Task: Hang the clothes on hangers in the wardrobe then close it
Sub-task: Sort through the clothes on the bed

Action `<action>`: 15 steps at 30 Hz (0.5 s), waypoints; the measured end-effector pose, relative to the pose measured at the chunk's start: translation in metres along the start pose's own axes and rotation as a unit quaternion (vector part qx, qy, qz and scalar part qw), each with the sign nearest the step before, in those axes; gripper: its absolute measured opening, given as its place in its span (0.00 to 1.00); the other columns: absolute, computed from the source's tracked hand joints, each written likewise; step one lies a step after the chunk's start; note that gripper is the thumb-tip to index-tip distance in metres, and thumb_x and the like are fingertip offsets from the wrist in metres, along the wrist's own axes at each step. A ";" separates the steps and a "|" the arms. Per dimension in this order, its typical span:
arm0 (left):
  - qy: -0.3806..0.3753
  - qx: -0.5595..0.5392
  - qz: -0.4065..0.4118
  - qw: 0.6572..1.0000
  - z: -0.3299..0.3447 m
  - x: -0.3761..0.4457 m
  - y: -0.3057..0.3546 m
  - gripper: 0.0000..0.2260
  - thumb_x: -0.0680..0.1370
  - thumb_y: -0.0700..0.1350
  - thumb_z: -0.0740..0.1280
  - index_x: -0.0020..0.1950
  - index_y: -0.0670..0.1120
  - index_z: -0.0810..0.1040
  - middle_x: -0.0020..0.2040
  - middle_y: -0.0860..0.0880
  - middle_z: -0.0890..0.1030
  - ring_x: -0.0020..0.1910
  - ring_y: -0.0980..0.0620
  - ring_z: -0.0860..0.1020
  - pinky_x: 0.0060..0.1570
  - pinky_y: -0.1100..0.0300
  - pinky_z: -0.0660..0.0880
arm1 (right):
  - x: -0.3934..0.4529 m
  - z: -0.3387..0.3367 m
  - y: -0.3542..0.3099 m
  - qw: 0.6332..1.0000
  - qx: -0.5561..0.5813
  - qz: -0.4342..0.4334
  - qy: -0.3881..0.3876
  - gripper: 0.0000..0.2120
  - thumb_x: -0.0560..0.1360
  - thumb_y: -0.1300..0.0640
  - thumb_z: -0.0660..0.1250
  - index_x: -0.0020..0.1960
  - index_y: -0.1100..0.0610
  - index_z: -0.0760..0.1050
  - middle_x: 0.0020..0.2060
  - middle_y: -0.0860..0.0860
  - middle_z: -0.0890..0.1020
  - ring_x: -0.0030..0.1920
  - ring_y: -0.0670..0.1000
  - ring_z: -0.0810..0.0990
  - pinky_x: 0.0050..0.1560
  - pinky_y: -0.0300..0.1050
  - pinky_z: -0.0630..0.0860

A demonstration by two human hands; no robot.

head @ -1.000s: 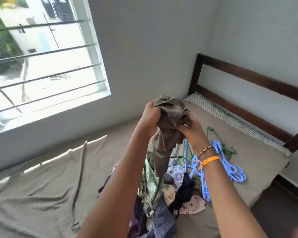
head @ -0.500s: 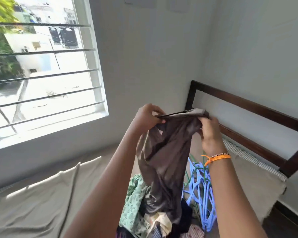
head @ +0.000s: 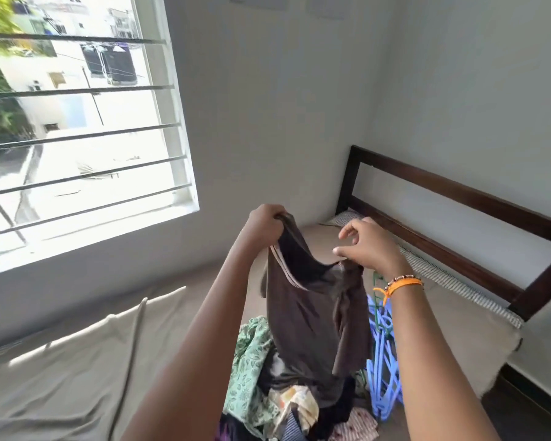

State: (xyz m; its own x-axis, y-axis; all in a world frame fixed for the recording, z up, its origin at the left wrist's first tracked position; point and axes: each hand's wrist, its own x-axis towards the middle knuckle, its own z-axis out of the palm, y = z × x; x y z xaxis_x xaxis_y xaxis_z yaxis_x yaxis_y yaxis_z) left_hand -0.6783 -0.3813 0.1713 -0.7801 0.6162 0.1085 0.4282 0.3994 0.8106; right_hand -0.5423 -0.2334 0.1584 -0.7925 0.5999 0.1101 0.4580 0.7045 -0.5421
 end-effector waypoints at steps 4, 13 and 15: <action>-0.041 0.001 0.018 0.999 0.031 -0.018 0.019 0.09 0.71 0.36 0.58 0.42 0.39 0.78 0.42 0.40 0.80 0.42 0.44 0.74 0.38 0.58 0.67 | -0.014 0.019 -0.030 0.972 0.196 -0.089 -0.092 0.21 0.67 0.63 0.75 0.57 0.54 0.72 0.47 0.47 0.79 0.44 0.36 0.77 0.44 0.28 0.71; 0.171 -0.175 -0.076 0.967 0.020 -0.009 -0.002 0.08 0.72 0.38 0.58 0.40 0.35 0.73 0.33 0.47 0.71 0.36 0.48 0.67 0.34 0.58 0.64 | -0.042 0.052 0.064 0.987 -0.057 0.150 0.015 0.08 0.71 0.64 0.64 0.46 0.56 0.81 0.46 0.58 0.83 0.51 0.61 0.80 0.47 0.47 0.74; 0.162 -0.143 -0.099 0.971 0.025 -0.006 -0.005 0.06 0.72 0.40 0.59 0.38 0.41 0.74 0.35 0.49 0.74 0.38 0.45 0.71 0.39 0.57 0.69 | -0.049 0.044 0.085 0.976 -0.047 0.209 0.027 0.08 0.72 0.64 0.64 0.45 0.57 0.81 0.47 0.60 0.82 0.52 0.62 0.79 0.49 0.48 0.74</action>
State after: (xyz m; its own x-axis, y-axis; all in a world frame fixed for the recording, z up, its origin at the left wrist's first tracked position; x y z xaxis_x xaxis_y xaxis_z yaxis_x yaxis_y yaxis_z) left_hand -0.6645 -0.3704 0.1521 -0.9569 0.2814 0.0719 0.1470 0.2557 0.9555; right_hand -0.4826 -0.2197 0.0703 -0.5075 0.8597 -0.0585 0.7732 0.4243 -0.4713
